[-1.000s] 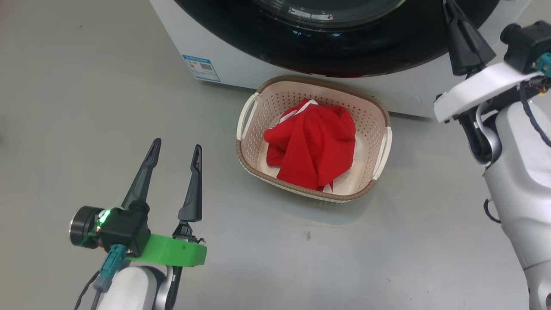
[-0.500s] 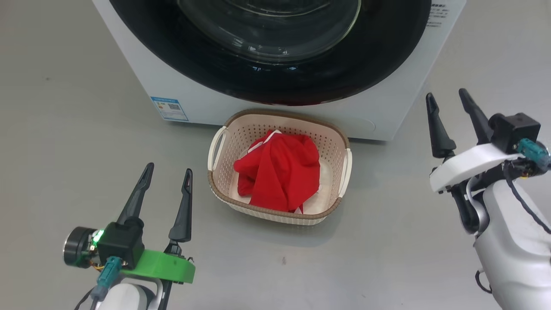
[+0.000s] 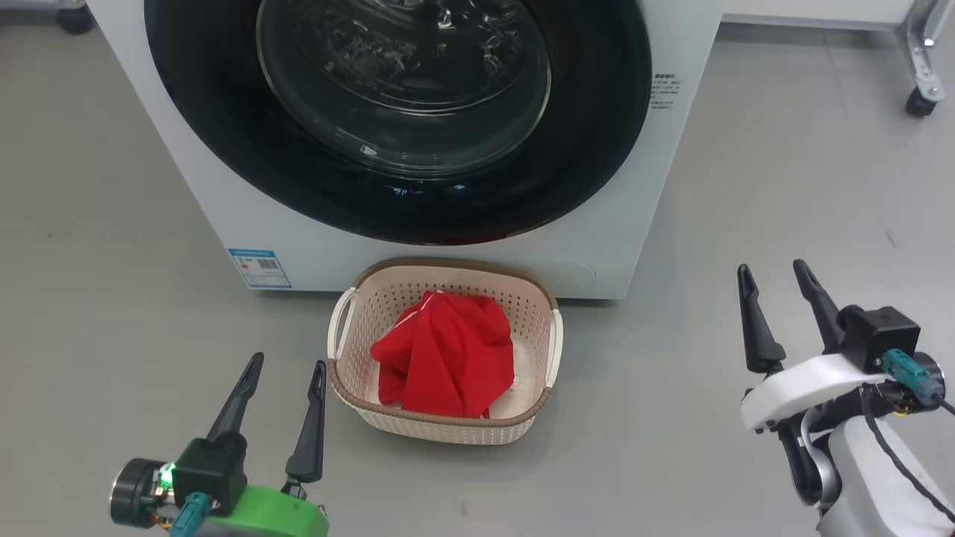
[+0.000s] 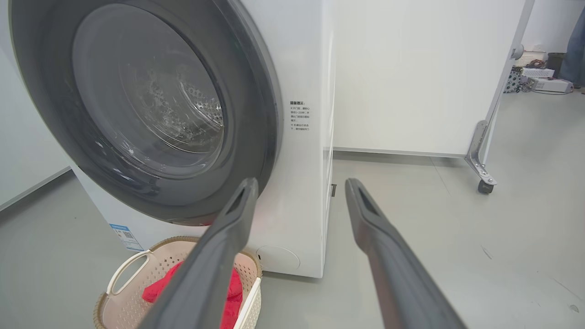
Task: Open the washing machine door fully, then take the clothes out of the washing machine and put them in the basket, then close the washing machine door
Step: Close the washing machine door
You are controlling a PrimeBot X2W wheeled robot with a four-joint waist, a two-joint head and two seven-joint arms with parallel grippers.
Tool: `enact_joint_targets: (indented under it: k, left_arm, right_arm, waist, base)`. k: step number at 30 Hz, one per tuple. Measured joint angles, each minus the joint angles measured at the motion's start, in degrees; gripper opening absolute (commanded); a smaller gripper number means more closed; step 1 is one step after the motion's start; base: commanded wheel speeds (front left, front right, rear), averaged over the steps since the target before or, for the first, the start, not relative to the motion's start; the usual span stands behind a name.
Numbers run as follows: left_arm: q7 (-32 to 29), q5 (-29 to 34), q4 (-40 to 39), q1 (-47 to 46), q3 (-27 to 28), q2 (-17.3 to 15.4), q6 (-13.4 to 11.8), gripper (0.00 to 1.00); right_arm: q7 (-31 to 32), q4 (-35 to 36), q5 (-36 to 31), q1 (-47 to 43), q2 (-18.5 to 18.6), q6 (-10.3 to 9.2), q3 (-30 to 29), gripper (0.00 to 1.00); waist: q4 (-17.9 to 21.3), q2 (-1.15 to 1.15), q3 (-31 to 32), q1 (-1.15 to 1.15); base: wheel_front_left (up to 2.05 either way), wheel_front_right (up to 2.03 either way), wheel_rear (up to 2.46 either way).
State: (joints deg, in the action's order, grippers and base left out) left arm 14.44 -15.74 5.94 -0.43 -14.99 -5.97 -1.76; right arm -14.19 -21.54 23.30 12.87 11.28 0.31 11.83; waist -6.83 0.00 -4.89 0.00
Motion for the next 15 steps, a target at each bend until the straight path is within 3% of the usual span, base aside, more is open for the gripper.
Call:
enact_joint_targets:
  k: [3, 15]
  left_arm:
    - [0.0, -0.4, 0.1, 1.2, 0.1, 0.0, 0.0, 1.0]
    - [-0.3, -0.6, -0.4, 2.1, 0.0, -0.3, 0.0, 1.0]
  right_arm:
    - [0.0, 1.6, -0.7, -2.5, -0.1, -0.08, 0.2, 1.0]
    - [0.0, 9.4, -1.3, -11.1, -0.7, -3.48, -1.0, 1.0]
  waist:
    - [1.0, 0.0, 1.4, 0.0]
    - [3.7, 0.0, 3.6, 0.0]
  base:
    - [0.0, 0.0, 0.0]
    - [0.0, 0.0, 0.0]
